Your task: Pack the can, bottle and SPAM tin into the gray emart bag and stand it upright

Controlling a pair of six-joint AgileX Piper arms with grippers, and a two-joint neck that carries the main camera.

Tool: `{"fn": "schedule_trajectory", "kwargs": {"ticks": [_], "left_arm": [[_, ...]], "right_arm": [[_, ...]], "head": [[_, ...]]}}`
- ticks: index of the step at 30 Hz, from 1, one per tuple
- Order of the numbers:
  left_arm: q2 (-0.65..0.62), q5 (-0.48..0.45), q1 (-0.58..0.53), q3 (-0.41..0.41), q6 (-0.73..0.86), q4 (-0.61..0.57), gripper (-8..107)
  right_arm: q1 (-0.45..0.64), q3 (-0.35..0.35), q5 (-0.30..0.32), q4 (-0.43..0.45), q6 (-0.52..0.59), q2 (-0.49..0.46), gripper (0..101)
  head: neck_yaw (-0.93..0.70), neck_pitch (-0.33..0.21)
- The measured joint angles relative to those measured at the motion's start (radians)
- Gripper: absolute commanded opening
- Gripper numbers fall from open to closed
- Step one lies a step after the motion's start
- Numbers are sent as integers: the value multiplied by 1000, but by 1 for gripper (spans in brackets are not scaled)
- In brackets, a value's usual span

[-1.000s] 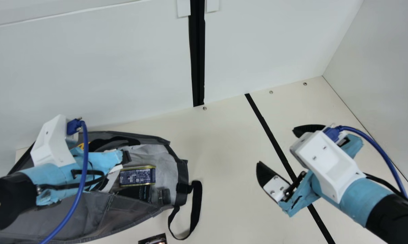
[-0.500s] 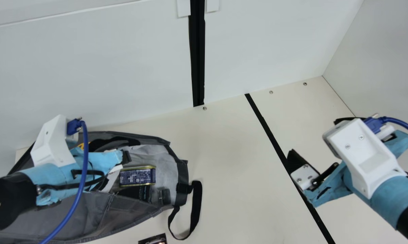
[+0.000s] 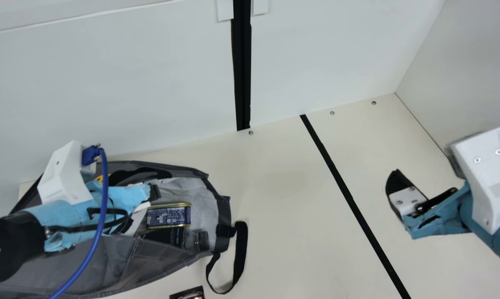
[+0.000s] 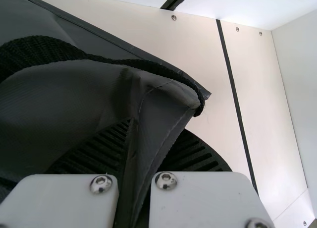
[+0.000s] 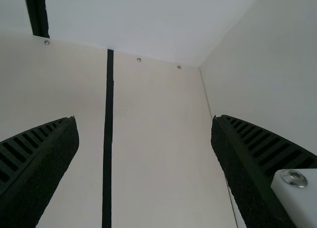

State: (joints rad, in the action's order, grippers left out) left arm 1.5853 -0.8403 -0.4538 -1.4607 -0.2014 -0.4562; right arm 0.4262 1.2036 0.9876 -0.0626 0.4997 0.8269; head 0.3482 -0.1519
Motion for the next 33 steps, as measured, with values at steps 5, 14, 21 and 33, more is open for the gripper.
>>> {"fn": "schedule_trajectory", "kwargs": {"ticks": [5,14,21,33], "left_arm": [[0,0,0,0,0,0,-8],[0,0,0,0,0,0,-8],[0,0,0,0,0,0,-8],[0,0,0,0,0,0,-8]], "right_arm": [[40,49,46,30,-57,7,95],[68,133,126,94,-141,27,95],[66,197,187,132,-210,41,95],[72,214,234,147,-330,51,95]], "head": [[-2,0],[0,0],[-2,0],[0,0]]}}
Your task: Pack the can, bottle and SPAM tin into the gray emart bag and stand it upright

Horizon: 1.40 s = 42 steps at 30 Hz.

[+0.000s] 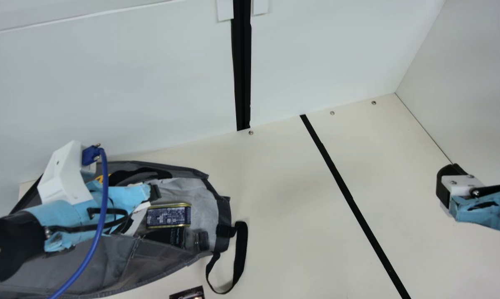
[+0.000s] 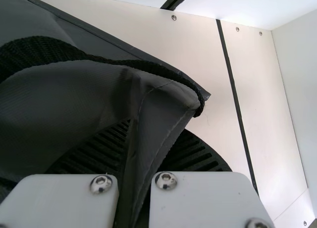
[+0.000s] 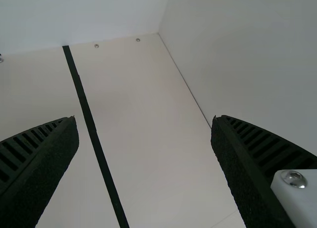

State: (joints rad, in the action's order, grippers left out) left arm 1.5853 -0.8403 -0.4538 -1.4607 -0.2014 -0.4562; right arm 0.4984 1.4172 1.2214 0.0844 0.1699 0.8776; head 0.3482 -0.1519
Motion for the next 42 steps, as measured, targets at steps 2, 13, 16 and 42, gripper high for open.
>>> {"fn": "schedule_trajectory", "kwargs": {"ticks": [2,13,16,42], "left_arm": [[0,0,0,0,0,0,-8],[0,0,0,0,0,0,-8],[0,0,0,0,0,0,-8],[0,0,0,0,0,0,-8]], "right_arm": [[16,-5,1,-11,-14,1,95],[113,-20,-2,-67,-23,16,95],[138,-20,-2,-84,-11,21,95],[104,-51,-2,-236,90,52,95]], "head": [[-2,0],[0,0],[0,0],[-2,0]]}}
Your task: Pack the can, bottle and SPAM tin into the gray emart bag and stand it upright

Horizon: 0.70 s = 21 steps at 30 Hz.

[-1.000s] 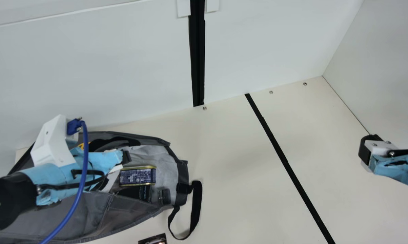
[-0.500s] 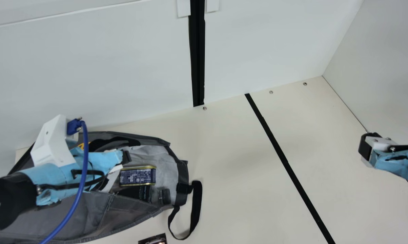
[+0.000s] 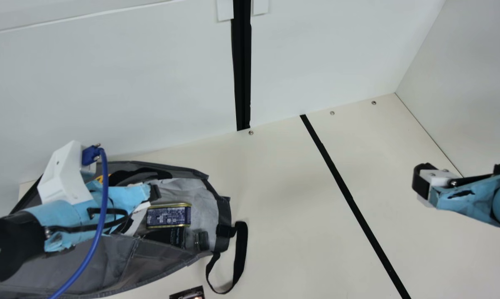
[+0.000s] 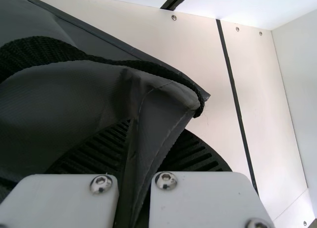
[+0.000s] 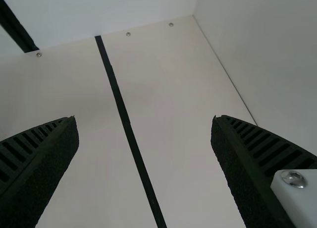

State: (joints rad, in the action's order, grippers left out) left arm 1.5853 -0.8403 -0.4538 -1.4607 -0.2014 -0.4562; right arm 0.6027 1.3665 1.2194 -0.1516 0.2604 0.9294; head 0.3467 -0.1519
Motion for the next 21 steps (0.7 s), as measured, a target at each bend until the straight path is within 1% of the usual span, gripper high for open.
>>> {"fn": "schedule_trajectory", "kwargs": {"ticks": [10,21], "left_arm": [[0,0,0,0,0,0,-8],[0,0,0,0,0,0,-8]], "right_arm": [[-12,-49,0,-93,117,24,95],[15,-93,-1,-190,284,80,95]], "head": [[2,0],[0,2]]}}
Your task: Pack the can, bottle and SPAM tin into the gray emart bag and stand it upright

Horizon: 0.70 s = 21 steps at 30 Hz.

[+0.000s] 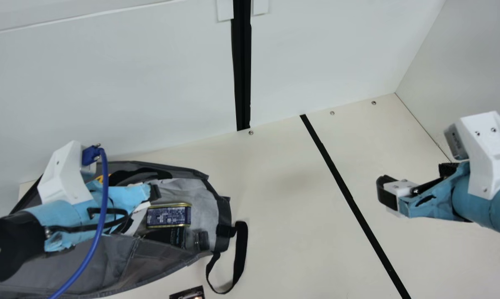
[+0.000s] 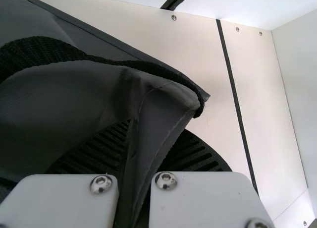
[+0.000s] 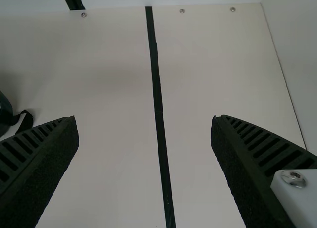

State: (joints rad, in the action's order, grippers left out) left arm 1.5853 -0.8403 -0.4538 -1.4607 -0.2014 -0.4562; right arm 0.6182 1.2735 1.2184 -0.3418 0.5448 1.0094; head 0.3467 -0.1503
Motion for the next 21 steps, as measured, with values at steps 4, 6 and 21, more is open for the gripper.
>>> {"fn": "schedule_trajectory", "kwargs": {"ticks": [4,6,21], "left_arm": [[0,0,0,0,0,0,-8],[0,0,0,0,0,0,-8],[0,0,0,0,0,0,-8]], "right_arm": [[15,-13,0,-28,58,22,95],[22,-19,0,-42,84,34,95],[50,-86,-29,-92,226,104,95]], "head": [[2,-2],[0,-2],[0,-2]]}}
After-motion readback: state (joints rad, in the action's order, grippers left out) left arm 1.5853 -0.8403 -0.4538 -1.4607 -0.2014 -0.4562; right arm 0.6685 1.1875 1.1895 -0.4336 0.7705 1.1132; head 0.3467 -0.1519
